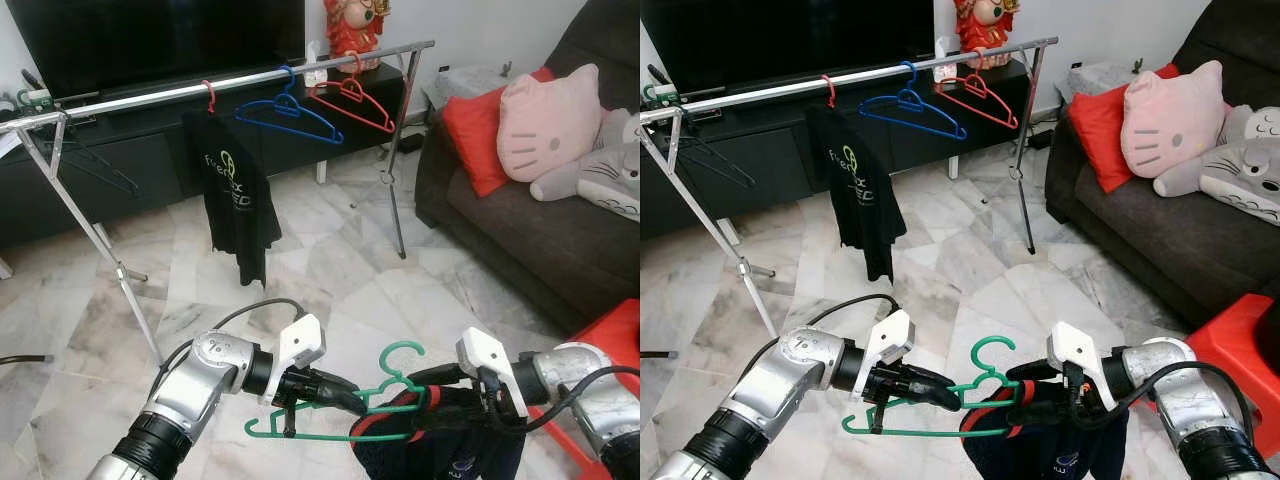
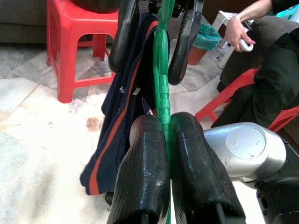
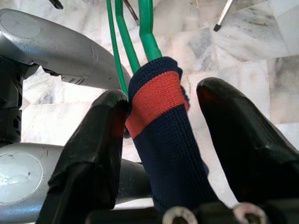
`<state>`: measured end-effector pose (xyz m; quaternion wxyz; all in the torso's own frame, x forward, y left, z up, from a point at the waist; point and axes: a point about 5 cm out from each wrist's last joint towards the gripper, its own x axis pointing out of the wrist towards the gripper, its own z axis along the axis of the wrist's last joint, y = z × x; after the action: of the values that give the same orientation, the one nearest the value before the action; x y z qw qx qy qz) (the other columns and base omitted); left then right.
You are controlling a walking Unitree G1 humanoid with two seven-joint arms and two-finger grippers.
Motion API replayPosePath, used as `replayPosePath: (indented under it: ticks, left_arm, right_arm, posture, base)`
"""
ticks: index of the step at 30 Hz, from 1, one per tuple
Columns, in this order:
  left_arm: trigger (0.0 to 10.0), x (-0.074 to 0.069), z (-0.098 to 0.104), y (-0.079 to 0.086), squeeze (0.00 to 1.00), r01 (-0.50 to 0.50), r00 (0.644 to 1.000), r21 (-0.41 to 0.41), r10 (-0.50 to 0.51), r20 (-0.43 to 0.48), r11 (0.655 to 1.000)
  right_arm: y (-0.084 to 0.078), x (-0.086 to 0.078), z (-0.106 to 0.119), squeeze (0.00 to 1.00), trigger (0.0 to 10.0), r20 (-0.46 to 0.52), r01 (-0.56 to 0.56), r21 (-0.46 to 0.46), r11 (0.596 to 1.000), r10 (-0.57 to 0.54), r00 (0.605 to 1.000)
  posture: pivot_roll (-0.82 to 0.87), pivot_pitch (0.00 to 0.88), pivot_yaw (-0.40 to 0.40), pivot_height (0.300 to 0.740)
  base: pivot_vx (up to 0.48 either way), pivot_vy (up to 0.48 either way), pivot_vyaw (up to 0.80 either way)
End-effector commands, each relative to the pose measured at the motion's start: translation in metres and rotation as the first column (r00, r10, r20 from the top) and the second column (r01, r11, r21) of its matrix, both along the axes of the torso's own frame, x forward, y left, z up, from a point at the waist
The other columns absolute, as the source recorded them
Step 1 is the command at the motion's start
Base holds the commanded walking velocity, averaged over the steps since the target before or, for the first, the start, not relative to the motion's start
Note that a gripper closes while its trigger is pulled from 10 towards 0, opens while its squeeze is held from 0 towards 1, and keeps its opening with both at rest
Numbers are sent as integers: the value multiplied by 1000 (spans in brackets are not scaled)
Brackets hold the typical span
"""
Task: Hang hanger
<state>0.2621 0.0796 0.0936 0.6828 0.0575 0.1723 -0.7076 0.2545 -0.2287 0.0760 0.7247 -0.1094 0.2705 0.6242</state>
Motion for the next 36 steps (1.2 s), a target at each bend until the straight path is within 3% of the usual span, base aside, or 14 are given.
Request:
replayPosePath:
  ticks: [1, 32, 33, 34, 36]
  left_arm:
    - [10000, 4, 14, -5, 0, 23, 999, -33, -22, 45, 999]
    - [10000, 8, 15, -4, 0, 5, 998, -27, -4, 61, 1000]
    - [10000, 8, 15, -4, 231, 6, 998, -28, -5, 61, 1000]
    - [10000, 8, 15, -4, 1000, 10, 998, -27, -8, 57, 1000]
    - [10000, 8, 15, -3, 1000, 14, 999, -24, -13, 50, 1000]
  right_arm:
    - [2, 2, 2, 0, 0, 5, -19, -1, 1000, 19, 1000]
    - [8, 5, -2, 0, 0, 0, -9, 11, 1000, 9, 1000]
    - [8, 5, -2, 0, 0, 0, -9, 10, 1000, 9, 1000]
    - [8, 5, -2, 0, 0, -1, -10, 8, 1000, 10, 1000]
    - [8, 5, -3, 0, 0, -2, -9, 6, 1000, 9, 1000]
  posture:
    - [-153, 0, -35, 740]
    - [-148, 0, -37, 740]
    - [-148, 0, -38, 740]
    - [-147, 0, -38, 740]
    - [-147, 0, -38, 740]
  base:
    - [0, 0, 0]
    - [0, 0, 0]
    - [0, 0, 0]
    - [0, 0, 0]
    - [0, 0, 0]
